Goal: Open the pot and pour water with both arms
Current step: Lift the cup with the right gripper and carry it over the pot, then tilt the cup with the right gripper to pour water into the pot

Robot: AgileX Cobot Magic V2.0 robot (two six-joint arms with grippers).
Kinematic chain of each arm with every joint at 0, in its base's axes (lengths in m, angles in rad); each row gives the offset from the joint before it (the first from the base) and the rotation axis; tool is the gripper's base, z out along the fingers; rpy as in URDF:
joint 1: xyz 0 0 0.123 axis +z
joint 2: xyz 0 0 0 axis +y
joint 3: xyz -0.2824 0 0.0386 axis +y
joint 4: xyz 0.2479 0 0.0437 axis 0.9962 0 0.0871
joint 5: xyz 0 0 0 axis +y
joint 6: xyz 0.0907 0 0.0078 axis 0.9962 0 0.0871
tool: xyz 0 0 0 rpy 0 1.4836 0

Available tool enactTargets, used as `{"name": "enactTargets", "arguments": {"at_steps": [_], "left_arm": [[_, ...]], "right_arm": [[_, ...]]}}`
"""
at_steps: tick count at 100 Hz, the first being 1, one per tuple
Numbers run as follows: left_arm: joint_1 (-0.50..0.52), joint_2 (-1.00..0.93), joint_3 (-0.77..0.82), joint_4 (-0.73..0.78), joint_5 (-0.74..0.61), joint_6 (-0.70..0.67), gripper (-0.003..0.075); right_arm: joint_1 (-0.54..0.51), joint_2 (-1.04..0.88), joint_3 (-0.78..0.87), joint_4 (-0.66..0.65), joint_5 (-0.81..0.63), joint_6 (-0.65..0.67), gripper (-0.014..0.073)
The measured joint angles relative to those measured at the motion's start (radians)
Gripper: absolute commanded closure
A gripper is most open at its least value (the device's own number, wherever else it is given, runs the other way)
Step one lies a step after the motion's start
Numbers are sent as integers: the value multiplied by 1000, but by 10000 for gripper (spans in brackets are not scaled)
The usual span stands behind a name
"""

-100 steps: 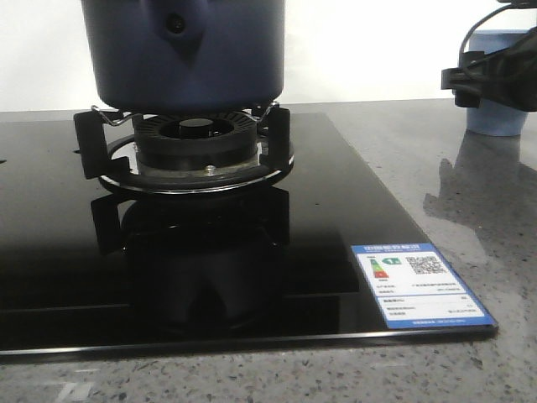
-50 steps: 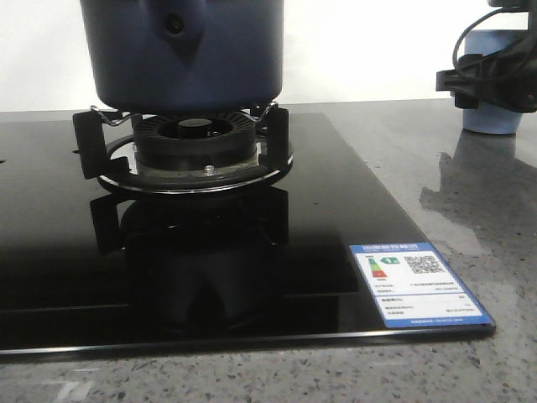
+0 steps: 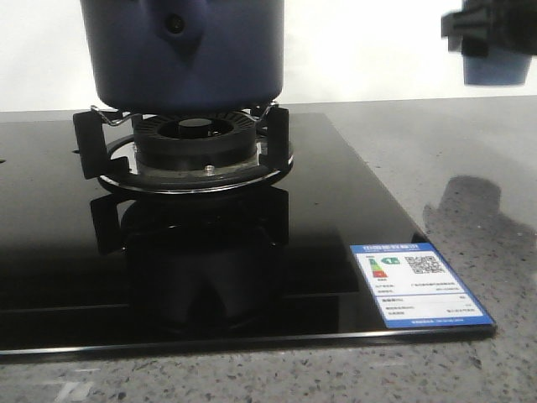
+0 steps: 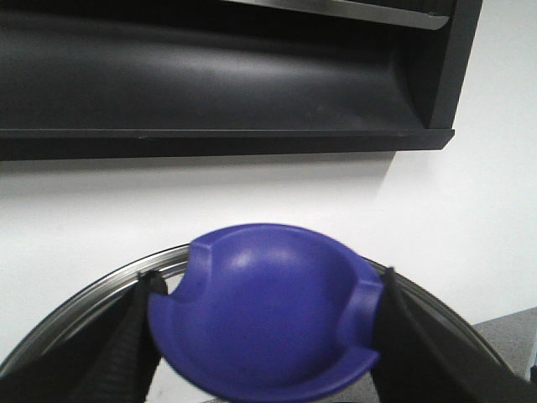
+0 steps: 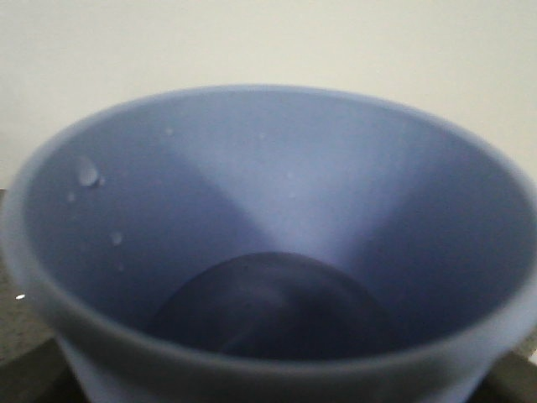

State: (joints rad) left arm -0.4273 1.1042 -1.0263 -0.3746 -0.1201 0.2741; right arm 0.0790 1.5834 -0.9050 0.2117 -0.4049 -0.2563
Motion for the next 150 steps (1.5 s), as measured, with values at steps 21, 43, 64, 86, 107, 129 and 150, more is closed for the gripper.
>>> {"name": "enactTargets", "arguments": {"at_steps": [21,43,64,86,107,129,150], "left_arm": [[0,0,0,0,0,0,369],[0,2,0,0,0,0,369],[0,6,0,0,0,0,369],[0,6,0,0,0,0,369],[0,6,0,0,0,0,369],[0,6,0,0,0,0,369],[0,6,0,0,0,0,369]], "right_arm": [[73,-120,-74,-121,227,0,202],[194,-138,-198,-187,405,0,202],[305,-131,-321,-345,524,0,202],[407,-94,-395,-570,635,0,202],[474,-73,-403,-788,709,0,202],[492,-60,-405,-981,734,0,202],[494,-57,-405,-1127,730,0,202]]}}
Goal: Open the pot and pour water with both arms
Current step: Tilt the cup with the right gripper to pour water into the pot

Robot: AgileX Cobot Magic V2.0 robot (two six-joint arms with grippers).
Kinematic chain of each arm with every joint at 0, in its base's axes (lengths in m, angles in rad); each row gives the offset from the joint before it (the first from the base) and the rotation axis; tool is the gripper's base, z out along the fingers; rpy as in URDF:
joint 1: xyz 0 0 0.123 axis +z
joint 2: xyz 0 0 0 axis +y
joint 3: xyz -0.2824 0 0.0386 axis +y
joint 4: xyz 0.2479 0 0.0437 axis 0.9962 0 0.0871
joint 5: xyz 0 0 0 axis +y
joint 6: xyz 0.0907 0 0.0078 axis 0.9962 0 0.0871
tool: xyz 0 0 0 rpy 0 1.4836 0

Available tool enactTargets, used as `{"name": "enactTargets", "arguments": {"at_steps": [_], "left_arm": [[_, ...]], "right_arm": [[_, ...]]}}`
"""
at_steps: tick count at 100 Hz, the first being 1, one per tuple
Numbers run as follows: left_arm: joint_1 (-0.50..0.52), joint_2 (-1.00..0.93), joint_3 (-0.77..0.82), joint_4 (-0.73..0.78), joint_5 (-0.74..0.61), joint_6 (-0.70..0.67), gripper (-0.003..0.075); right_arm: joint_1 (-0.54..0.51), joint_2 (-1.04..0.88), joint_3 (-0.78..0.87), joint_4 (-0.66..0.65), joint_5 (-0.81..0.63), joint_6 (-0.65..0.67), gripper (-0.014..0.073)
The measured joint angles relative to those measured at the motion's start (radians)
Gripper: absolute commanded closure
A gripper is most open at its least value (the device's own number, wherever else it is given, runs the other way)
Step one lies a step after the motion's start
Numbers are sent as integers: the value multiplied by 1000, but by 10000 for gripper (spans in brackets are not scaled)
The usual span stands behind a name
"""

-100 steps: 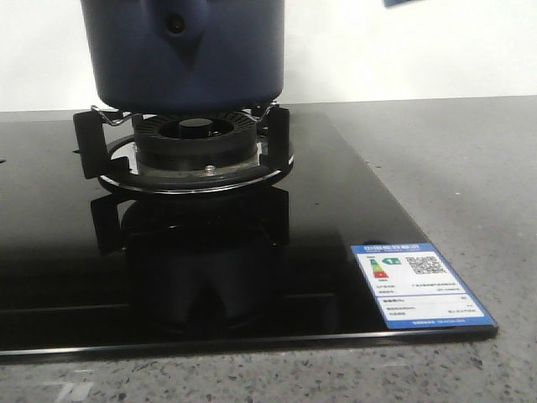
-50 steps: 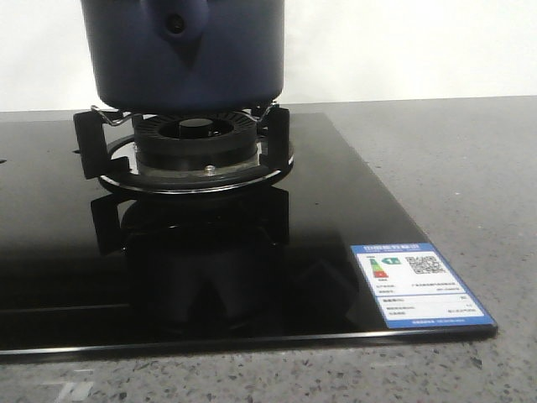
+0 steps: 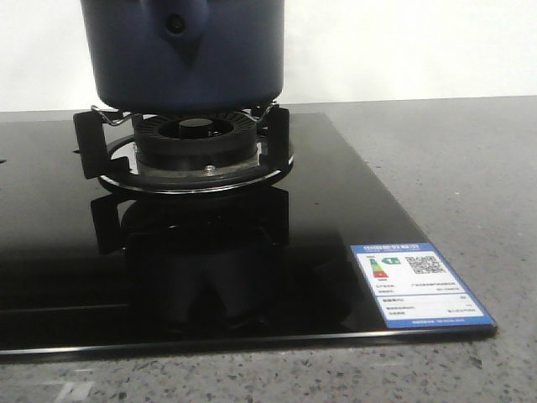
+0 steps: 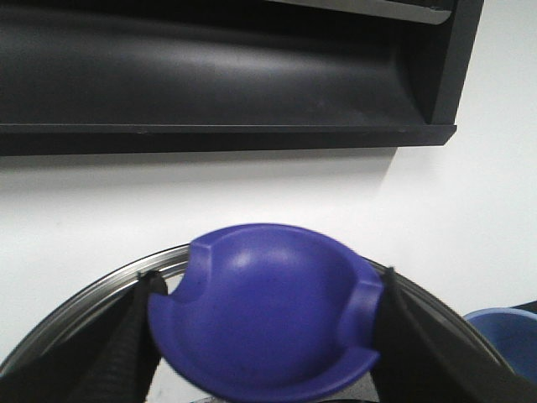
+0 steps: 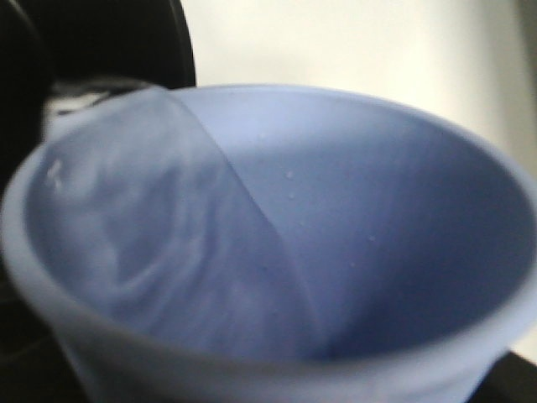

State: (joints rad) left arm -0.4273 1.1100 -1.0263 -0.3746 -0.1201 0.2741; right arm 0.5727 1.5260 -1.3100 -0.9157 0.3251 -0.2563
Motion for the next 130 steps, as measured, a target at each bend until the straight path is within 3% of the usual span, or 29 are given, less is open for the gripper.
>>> {"name": "enactTargets", "arguments": {"at_steps": [24,77,130], "left_arm": [[0,0,0,0,1,0,370],[0,0,0,0,7,0,370],[0,0,0,0,17,0,370]], "right_arm": [[0,4,-3,-184,-34,0,202],[0,45,-2,-465,-71,0,202],[0,45,-47,-602,-111,0,202]]}}
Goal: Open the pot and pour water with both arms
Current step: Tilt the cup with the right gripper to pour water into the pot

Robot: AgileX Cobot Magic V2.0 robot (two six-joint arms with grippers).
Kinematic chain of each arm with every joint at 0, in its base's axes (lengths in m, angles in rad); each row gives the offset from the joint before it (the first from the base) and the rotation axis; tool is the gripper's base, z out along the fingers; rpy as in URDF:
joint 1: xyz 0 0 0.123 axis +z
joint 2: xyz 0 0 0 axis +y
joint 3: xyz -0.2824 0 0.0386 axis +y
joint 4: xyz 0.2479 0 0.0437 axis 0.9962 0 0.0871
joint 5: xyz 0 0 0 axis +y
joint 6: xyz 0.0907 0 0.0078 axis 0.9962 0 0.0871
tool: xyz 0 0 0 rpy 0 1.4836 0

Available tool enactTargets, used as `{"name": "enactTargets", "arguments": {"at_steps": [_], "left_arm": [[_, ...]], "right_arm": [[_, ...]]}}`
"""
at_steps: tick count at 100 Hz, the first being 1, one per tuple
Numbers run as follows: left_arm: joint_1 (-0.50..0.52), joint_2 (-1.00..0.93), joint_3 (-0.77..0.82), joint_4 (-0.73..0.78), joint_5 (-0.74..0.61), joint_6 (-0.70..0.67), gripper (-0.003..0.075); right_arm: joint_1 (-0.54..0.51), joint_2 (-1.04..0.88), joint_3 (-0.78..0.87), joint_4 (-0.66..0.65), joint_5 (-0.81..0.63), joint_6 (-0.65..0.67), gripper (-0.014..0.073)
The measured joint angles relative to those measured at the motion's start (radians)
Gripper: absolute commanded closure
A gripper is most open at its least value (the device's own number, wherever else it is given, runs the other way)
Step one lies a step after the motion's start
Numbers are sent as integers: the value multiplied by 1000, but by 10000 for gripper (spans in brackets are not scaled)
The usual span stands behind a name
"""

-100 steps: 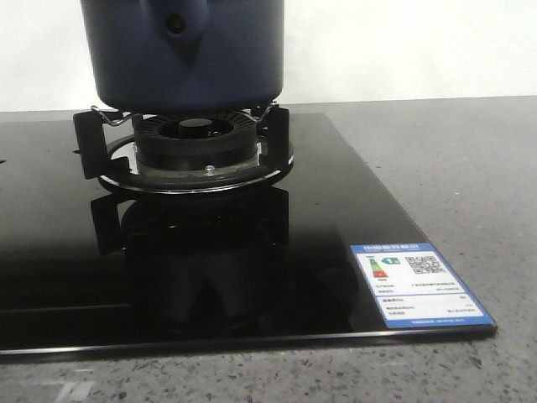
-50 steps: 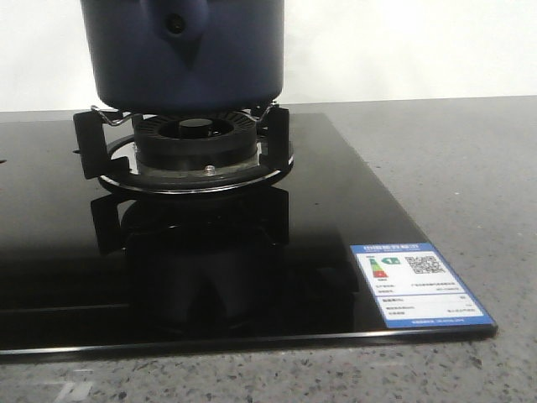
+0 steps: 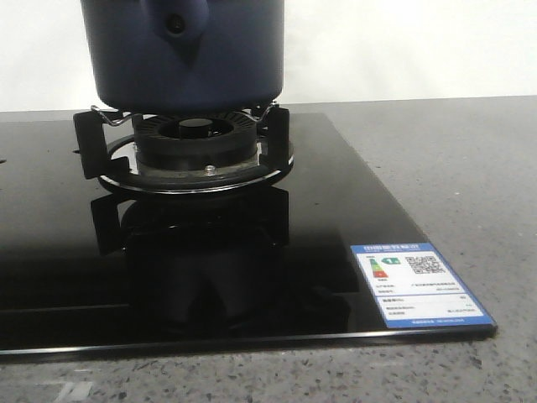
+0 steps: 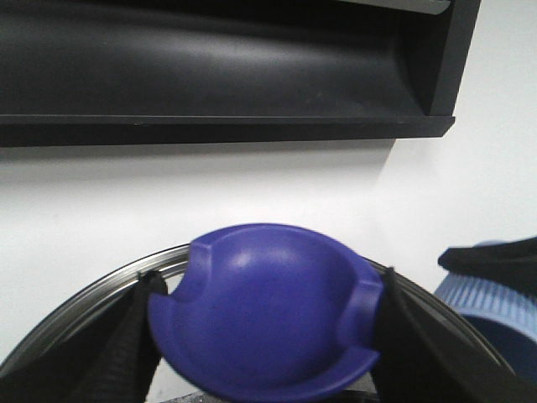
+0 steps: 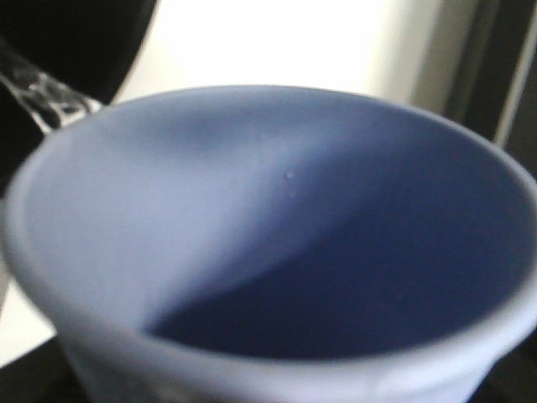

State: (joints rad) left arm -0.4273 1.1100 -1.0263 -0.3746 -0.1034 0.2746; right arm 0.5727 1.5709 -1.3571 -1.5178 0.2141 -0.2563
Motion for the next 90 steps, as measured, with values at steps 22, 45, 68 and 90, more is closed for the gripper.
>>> {"name": "enactTargets", "arguments": {"at_steps": [22,45,68,90], "left_arm": [[0,0,0,0,0,0,370],[0,0,0,0,0,0,371],[0,0,0,0,0,0,371],[0,0,0,0,0,0,372]], "right_arm": [[0,0,-18,-2,-1,0,202],[0,0,-18,-2,-1,0,202],[0,0,-18,46,-1,28,202],[0,0,-18,162,3,342,202]]}}
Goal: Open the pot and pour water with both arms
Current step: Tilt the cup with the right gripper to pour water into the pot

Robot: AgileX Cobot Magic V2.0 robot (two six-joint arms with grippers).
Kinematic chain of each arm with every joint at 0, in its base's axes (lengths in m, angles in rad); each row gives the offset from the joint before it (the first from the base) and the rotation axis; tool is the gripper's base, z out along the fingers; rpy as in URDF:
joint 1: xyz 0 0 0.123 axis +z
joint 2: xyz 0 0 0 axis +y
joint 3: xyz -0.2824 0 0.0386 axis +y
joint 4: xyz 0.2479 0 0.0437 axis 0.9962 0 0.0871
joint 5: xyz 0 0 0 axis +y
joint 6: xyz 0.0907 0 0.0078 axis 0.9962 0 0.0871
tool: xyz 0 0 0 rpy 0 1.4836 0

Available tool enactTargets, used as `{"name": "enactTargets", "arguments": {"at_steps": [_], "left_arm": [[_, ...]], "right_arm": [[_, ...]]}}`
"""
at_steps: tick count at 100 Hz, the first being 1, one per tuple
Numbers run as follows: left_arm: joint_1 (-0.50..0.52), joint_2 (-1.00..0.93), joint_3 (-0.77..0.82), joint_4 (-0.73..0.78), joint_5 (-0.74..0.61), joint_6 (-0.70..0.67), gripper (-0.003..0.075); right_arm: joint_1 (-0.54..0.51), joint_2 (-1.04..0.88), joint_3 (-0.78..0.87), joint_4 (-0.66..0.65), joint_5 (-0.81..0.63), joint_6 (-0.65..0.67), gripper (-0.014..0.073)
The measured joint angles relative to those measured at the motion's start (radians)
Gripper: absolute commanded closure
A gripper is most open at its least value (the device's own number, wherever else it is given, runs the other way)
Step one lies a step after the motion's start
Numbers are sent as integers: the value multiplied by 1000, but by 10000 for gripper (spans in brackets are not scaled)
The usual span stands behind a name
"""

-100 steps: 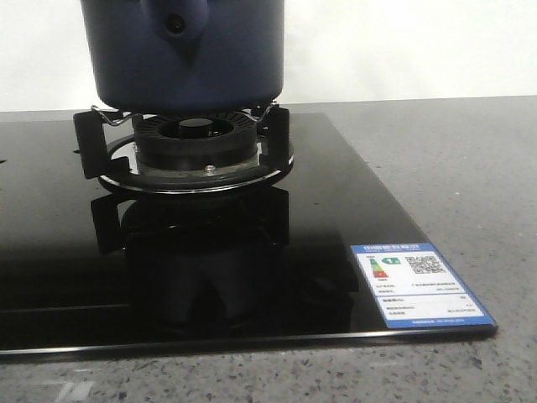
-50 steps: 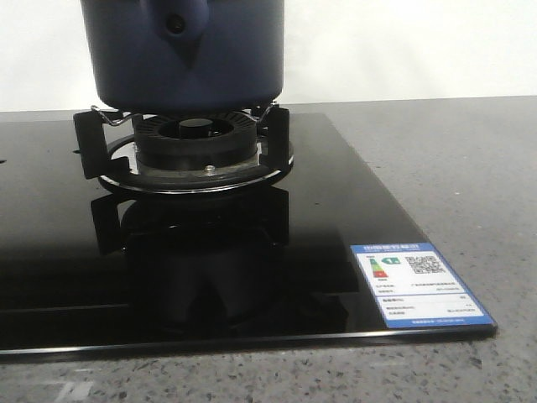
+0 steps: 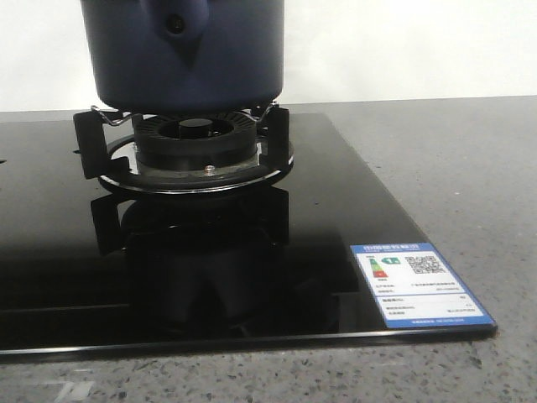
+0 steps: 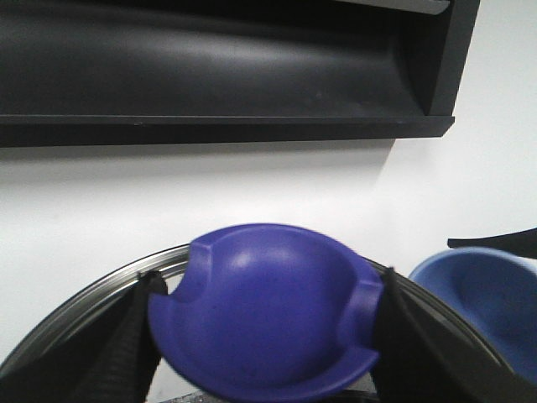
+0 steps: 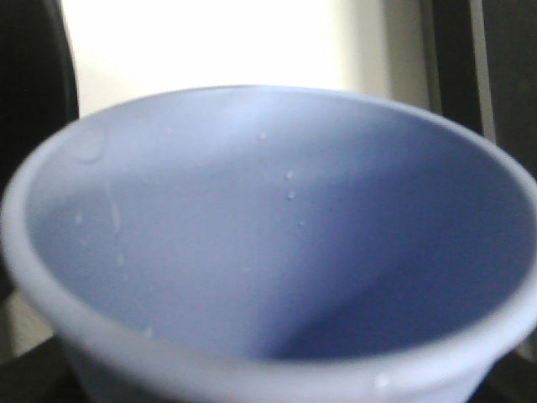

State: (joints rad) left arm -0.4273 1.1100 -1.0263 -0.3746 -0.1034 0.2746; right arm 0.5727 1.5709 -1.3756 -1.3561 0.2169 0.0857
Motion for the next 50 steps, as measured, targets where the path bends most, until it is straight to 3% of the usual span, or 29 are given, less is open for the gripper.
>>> {"name": "enactTargets", "arguments": {"at_steps": [17,27,41,50], "left_arm": [[0,0,0,0,0,0,373],[0,0,0,0,0,0,373],[0,0,0,0,0,0,373],[0,0,0,0,0,0,373]], "right_arm": [[-38,-37,0,14,0,315,202],[-112,-78,2,40,-36,544,202],[-270,-142,52,50,-226,827,204],[-369,-171,113,50,-344,928,204]]}}
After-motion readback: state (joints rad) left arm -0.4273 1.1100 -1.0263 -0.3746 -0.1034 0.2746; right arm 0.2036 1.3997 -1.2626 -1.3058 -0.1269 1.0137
